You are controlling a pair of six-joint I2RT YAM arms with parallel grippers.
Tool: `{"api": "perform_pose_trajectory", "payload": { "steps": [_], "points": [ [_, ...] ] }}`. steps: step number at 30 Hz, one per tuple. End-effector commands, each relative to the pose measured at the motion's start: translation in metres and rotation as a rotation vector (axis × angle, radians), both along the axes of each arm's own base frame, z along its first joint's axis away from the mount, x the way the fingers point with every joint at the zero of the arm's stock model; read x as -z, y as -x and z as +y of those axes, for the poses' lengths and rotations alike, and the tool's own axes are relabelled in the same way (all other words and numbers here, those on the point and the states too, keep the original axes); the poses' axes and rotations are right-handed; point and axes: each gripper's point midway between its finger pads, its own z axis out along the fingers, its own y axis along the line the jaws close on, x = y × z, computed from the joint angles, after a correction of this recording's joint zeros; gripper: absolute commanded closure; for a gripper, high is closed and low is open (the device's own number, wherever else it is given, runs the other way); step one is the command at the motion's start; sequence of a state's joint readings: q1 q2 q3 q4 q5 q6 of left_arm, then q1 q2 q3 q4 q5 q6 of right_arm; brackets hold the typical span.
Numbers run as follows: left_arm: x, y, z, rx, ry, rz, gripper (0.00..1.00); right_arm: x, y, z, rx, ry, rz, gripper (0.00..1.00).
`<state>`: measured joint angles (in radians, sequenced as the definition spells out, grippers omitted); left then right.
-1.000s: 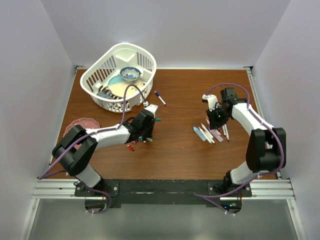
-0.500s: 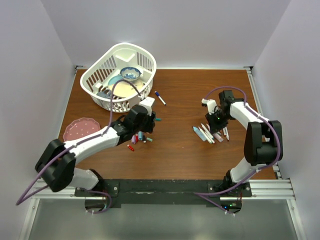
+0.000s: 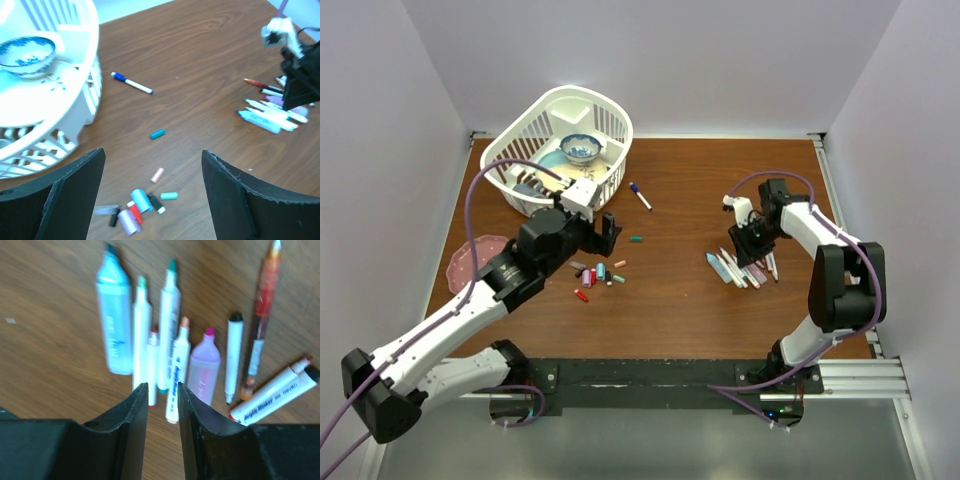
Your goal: Open the pen caps
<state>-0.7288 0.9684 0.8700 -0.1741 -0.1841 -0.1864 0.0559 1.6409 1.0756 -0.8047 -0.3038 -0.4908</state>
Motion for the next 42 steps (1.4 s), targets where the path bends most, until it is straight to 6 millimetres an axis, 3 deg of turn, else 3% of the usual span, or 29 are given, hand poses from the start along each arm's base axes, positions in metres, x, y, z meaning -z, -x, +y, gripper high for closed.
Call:
{"api": "perform_pose_trajectory", "payload": {
  "steps": [1,5,7,12,14,15,16,18,19,20,22,23,24,27,33,42],
  "points": [
    [0.008,0.006,0.033,-0.046,-0.148,-0.056,0.16,-0.056,-0.025,0.040,-0.087,-0.212,-0.154,0.65],
    [0.032,0.008,0.055,-0.124,-0.191,-0.073,0.12,-0.076,-0.045,0.083,-0.163,-0.326,-0.213,0.63],
    [0.030,0.008,0.060,-0.141,-0.193,-0.097,0.12,-0.079,-0.055,0.109,-0.164,-0.373,-0.214,0.58],
    [0.028,0.004,0.080,-0.231,-0.214,-0.108,0.12,-0.091,-0.104,0.173,-0.142,-0.444,-0.308,0.45],
    [0.029,0.003,0.082,-0.235,-0.215,-0.108,0.12,-0.071,-0.117,0.195,-0.112,-0.427,-0.265,0.44],
    [0.028,0.002,0.083,-0.240,-0.212,-0.110,0.12,-0.081,-0.132,0.206,-0.083,-0.426,-0.280,0.43],
    [0.028,0.002,0.084,-0.243,-0.215,-0.110,0.12,-0.052,-0.135,0.210,-0.059,-0.364,-0.218,0.42],
    [0.028,0.001,0.085,-0.245,-0.212,-0.109,0.12,-0.053,-0.153,0.221,-0.013,-0.347,-0.233,0.41],
    [0.029,0.000,0.085,-0.244,-0.214,-0.108,0.12,-0.047,-0.173,0.218,0.045,-0.297,-0.301,0.41],
    [0.029,0.000,0.085,-0.243,-0.212,-0.108,0.12,-0.035,-0.180,0.217,0.103,-0.280,-0.291,0.41],
    [0.030,-0.001,0.086,-0.243,-0.214,-0.105,0.13,-0.039,-0.199,0.221,0.152,-0.267,-0.332,0.41],
    [0.031,-0.001,0.086,-0.241,-0.215,-0.103,0.13,-0.028,-0.206,0.217,0.181,-0.235,-0.334,0.40],
    [0.030,-0.001,0.085,-0.238,-0.212,-0.103,0.13,-0.035,-0.215,0.220,0.186,-0.240,-0.359,0.40],
    [0.032,-0.003,0.085,-0.231,-0.210,-0.098,0.13,-0.027,-0.229,0.223,0.195,-0.214,-0.373,0.40],
    [0.031,-0.005,0.086,-0.227,-0.198,-0.096,0.13,0.004,-0.227,0.238,0.155,-0.175,-0.329,0.43],
    [0.027,-0.003,0.086,-0.222,-0.182,-0.106,0.13,0.021,-0.214,0.242,0.108,-0.115,-0.308,0.54]
  ]
}}
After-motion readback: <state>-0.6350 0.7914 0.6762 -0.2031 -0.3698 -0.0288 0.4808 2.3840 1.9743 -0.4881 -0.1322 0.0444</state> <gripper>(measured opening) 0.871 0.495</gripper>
